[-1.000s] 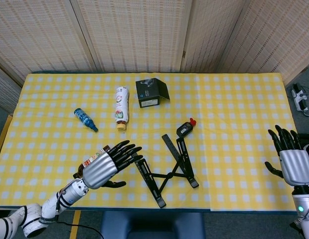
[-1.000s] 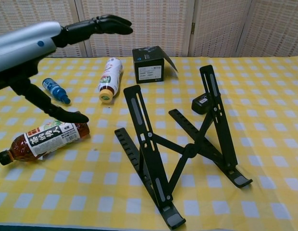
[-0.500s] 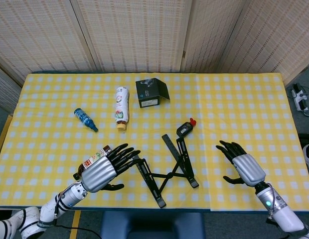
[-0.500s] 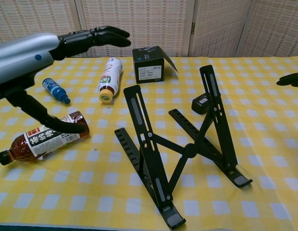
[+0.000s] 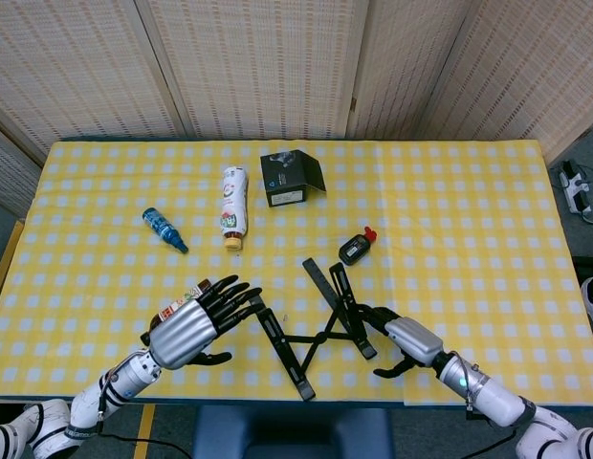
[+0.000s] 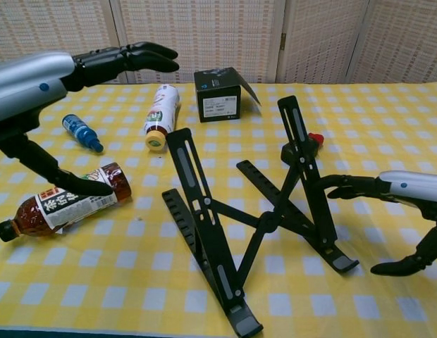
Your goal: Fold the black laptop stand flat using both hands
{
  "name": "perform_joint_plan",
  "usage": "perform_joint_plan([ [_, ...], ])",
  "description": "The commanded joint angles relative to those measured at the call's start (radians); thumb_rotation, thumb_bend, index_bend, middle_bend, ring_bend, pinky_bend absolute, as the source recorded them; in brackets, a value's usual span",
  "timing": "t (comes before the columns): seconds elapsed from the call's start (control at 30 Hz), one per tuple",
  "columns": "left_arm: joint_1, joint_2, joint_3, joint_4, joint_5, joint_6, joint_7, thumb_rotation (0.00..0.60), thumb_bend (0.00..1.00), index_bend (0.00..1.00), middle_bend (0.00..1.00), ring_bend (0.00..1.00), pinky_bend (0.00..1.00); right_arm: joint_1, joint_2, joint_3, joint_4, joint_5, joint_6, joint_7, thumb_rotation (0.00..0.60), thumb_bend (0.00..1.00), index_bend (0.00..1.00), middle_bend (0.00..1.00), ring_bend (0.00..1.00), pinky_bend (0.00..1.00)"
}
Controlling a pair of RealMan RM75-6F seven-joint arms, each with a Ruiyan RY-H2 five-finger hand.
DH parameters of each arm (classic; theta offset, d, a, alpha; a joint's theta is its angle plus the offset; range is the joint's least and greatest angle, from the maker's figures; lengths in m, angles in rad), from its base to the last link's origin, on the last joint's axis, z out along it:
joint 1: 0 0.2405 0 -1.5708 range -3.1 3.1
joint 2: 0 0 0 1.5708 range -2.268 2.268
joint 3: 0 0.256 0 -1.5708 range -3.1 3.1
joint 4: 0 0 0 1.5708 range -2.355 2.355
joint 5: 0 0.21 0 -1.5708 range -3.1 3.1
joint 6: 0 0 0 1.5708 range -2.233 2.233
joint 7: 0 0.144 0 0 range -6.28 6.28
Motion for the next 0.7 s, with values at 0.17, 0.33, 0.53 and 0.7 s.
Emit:
perform_joint_plan([
  [0.17, -0.006, -0.002, 0.005, 0.014, -0.009, -0.004, -0.006, 0.6, 0.15, 0.06, 0.01, 0.0, 0.0, 0.079, -0.044, -0.069, 0.001, -0.081, 0.029, 0.203, 0.6, 0.25, 0.0, 0.0, 0.07, 0.0],
  [0.33, -0.007, 0.004, 0.009, 0.016, -0.018, -0.003, -0.008, 0.6, 0.15, 0.05, 0.01, 0.0, 0.0, 0.111, -0.079, -0.08, 0.015, -0.097, 0.042, 0.237, 0.6, 0.25, 0.0, 0.0, 0.07, 0.0],
  [0.53, -0.001, 0.019, 0.021, 0.004, -0.019, 0.006, -0.012, 0.6, 0.15, 0.05, 0.01, 0.0, 0.0, 0.136, -0.122, -0.082, 0.031, -0.089, 0.046, 0.234, 0.6, 0.25, 0.0, 0.0, 0.07, 0.0],
  [0.7, 0.008, 0.021, 0.039, -0.01, -0.018, -0.003, 0.018, 0.6, 0.15, 0.03, 0.0, 0.0, 0.0, 0.128, -0.113, -0.099, 0.03, -0.068, 0.075, 0.24, 0.6, 0.25, 0.0, 0.0, 0.07, 0.0],
])
